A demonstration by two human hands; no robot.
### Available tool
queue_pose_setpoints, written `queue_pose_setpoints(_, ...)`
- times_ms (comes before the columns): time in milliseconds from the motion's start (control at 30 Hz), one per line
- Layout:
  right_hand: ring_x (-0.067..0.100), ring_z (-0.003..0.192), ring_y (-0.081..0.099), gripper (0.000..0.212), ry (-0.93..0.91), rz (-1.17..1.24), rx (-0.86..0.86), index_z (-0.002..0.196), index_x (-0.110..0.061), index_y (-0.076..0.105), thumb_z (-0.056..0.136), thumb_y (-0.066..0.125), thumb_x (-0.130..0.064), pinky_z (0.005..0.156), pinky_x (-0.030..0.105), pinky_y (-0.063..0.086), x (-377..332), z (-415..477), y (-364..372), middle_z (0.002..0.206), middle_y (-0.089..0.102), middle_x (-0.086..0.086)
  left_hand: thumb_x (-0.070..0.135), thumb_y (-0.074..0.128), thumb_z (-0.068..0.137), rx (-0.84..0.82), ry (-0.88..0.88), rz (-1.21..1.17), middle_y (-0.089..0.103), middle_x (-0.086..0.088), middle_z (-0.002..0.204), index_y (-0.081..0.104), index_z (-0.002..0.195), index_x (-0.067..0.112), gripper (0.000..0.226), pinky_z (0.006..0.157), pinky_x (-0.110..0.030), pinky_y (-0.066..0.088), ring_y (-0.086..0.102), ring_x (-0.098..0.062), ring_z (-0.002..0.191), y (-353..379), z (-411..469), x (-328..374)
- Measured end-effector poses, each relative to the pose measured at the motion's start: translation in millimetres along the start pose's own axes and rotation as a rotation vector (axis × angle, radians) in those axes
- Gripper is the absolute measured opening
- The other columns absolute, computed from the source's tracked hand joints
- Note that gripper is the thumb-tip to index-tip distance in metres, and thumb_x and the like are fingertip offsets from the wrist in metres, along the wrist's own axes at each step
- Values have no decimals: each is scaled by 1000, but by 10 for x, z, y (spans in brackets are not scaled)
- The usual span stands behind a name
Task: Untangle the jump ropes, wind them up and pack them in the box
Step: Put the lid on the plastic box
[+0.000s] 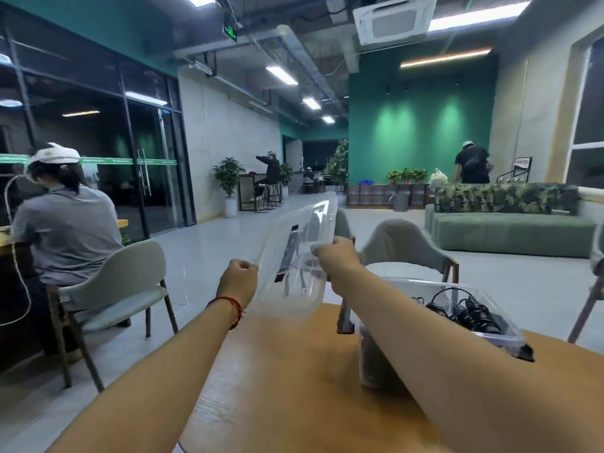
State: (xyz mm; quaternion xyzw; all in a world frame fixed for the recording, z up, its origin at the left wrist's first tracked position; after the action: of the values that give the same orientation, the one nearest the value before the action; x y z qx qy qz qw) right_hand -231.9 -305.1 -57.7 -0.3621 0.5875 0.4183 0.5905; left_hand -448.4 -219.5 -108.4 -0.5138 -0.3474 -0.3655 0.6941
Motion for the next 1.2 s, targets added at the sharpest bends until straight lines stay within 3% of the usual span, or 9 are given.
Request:
queue_pose_setpoints(133,29,92,75,18,-152,-206,33,116,-7,67,103,57,1,66,40,66,-636,-39,-593,110,71,15,25,62,98,-27,356,196,46,-13,152,39,152,14,60,98,-38,46,55,-32,125,110,-101,900)
queue_pose_setpoints(267,31,94,77,22,-330,-472,93,121,-13,66,102,58,-6,68,39,63,-1150,-94,-1153,109,75,8,12,73,86,156,1057,381,39,-14,158,32,156,15,82,113,-52,49,46,-35,140,147,-389,2104)
queue_pose_setpoints(400,29,87,68,26,-562,-1007,250,124,-26,64,99,63,-18,65,34,53,-1505,-275,-1635,108,73,0,16,78,79,242,1359,651,34,-12,165,30,161,22,95,119,-61,38,33,-35,152,358,-693,2938)
queue_pose_setpoints(500,24,87,59,42,-582,-1263,313,131,-37,62,99,58,-10,55,25,36,-1568,-447,-1959,110,65,-4,21,77,82,214,1365,769,35,-8,166,32,161,25,91,122,-61,31,30,-32,154,574,-867,3188)
queue_pose_setpoints(567,23,87,56,48,-568,-1359,323,130,-39,63,98,55,-5,56,27,37,-1549,-531,-2100,113,65,-4,27,71,90,129,1315,832,53,-6,153,46,152,24,68,117,-56,41,47,-30,142,765,-929,3175)
queue_pose_setpoints(633,24,88,59,51,-583,-1415,321,129,-41,66,96,54,-4,65,31,43,-1507,-555,-2218,121,71,-2,25,60,97,28,1215,839,68,-6,130,56,138,21,41,95,-47,56,64,-28,112,967,-960,3094)
queue_pose_setpoints(733,30,102,70,58,-601,-1540,316,140,-43,64,98,55,-4,74,35,50,-1351,-560,-2355,129,72,3,18,48,105,-113,1106,811,73,-8,112,58,133,20,30,70,-38,54,64,-25,86,1291,-991,2854)
queue_pose_setpoints(1033,25,107,74,68,-605,-1531,224,146,-52,56,101,50,-2,85,38,58,-205,-357,-2395,135,73,-8,-4,47,98,-202,1032,924,74,-7,104,60,119,24,38,76,-45,63,73,-32,88,1983,-916,1829)
queue_pose_setpoints(1200,27,110,72,72,-554,-1539,174,148,-47,57,98,49,3,86,37,55,53,-241,-2351,136,72,-3,-7,51,97,-223,1040,969,75,-6,109,62,127,24,44,77,-38,58,73,-31,97,2145,-876,1641)
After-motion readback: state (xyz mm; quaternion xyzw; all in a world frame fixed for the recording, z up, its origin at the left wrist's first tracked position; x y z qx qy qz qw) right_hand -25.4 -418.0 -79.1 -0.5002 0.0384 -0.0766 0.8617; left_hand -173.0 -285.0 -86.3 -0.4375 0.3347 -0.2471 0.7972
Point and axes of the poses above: each hand's wrist, its own z-axis towards the middle knuckle, its own y-axis out of the palm, x = y × z, the point moved 4 cm from there along z, towards the middle knuckle
